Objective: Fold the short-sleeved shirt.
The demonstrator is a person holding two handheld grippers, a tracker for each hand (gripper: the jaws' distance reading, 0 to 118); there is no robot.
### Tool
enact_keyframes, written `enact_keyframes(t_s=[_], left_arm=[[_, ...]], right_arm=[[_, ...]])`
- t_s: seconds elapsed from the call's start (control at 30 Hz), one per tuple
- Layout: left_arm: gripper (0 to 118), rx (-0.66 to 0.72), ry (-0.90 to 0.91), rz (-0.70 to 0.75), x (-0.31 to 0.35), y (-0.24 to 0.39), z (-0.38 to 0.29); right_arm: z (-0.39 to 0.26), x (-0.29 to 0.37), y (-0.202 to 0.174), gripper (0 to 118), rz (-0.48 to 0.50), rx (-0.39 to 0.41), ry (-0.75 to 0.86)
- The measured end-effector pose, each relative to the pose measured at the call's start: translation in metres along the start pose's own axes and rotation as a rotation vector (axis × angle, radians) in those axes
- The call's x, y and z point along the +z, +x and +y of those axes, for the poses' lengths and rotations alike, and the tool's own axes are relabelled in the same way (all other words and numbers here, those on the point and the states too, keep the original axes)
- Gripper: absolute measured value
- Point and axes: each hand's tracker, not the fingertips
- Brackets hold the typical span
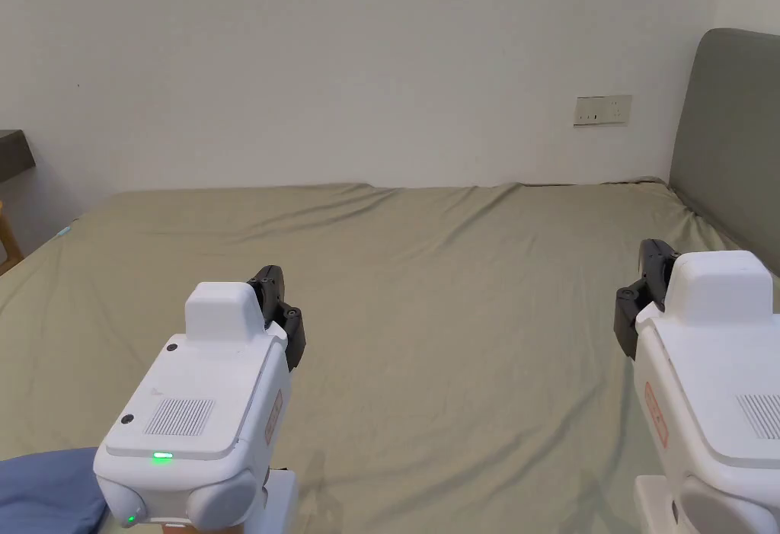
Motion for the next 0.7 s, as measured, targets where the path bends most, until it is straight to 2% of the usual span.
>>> enact_keyframes(t_s=[0.7], left_arm=[[0, -0.004, -0.003, -0.004, -0.0014, -0.0006, 0.0006]], right_arm=[[-0.0005, -0.0005, 0.0002, 2, -0.005, 0.006, -0.003]])
